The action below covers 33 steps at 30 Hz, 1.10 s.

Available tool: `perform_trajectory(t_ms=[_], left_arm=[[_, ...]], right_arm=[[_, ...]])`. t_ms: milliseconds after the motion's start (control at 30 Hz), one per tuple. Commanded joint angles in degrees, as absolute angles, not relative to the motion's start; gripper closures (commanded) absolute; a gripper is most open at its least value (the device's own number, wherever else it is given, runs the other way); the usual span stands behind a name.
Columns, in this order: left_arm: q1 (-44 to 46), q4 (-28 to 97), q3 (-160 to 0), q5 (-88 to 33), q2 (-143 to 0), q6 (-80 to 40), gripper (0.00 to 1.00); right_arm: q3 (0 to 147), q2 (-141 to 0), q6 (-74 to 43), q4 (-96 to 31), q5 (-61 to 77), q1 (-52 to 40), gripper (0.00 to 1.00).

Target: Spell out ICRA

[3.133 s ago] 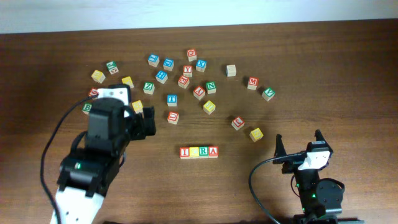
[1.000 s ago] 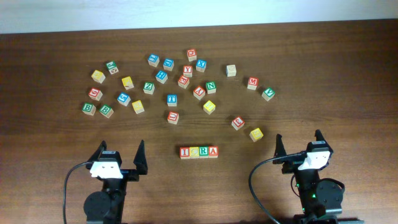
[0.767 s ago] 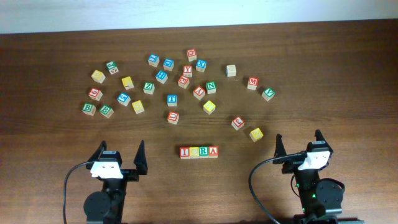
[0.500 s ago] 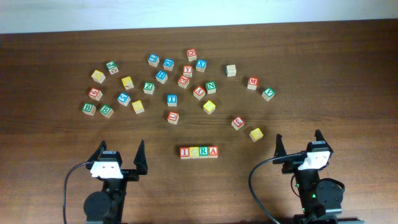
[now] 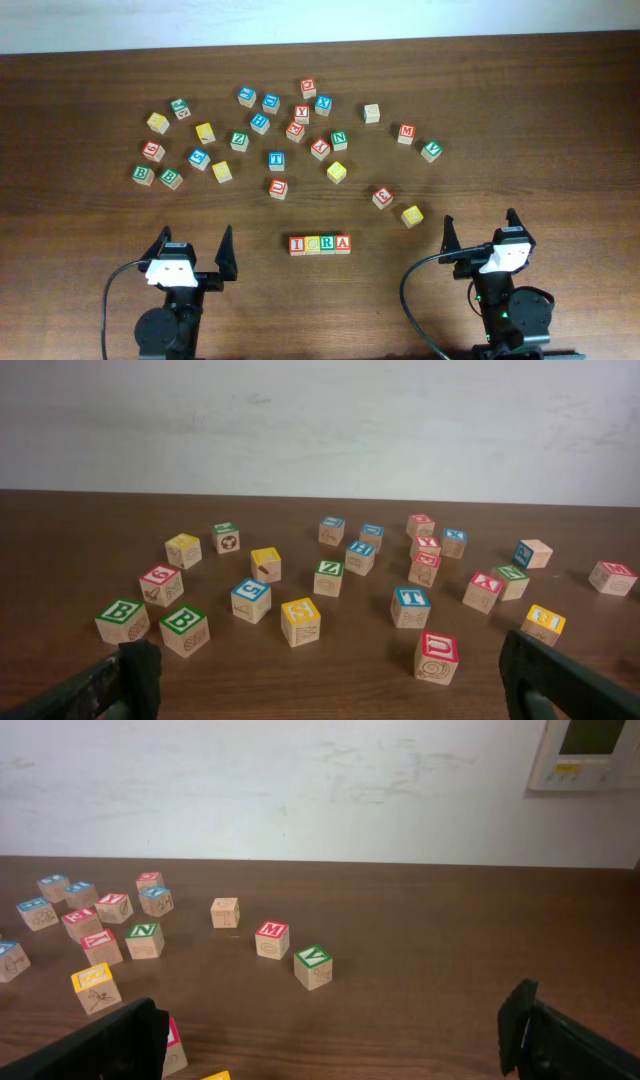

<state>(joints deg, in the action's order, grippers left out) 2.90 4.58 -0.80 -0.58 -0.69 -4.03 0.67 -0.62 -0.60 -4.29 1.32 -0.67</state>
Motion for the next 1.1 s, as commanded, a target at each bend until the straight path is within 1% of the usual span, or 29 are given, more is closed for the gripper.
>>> perform_trajectory(t_ms=[0,1067], left_arm=[[2.85,4.78,-0.49,-0.16,-0.30,-2.96,0.01],[2.85,4.80,-0.49,-0.19,-0.30,-2.94,0.01]], right_arm=[[0.32,-0.21,-0.49,-4.54,1.23,-0.36,0.02],[0.32,-0.21,-0.47,-4.60,-0.69,-0.36,0.02]])
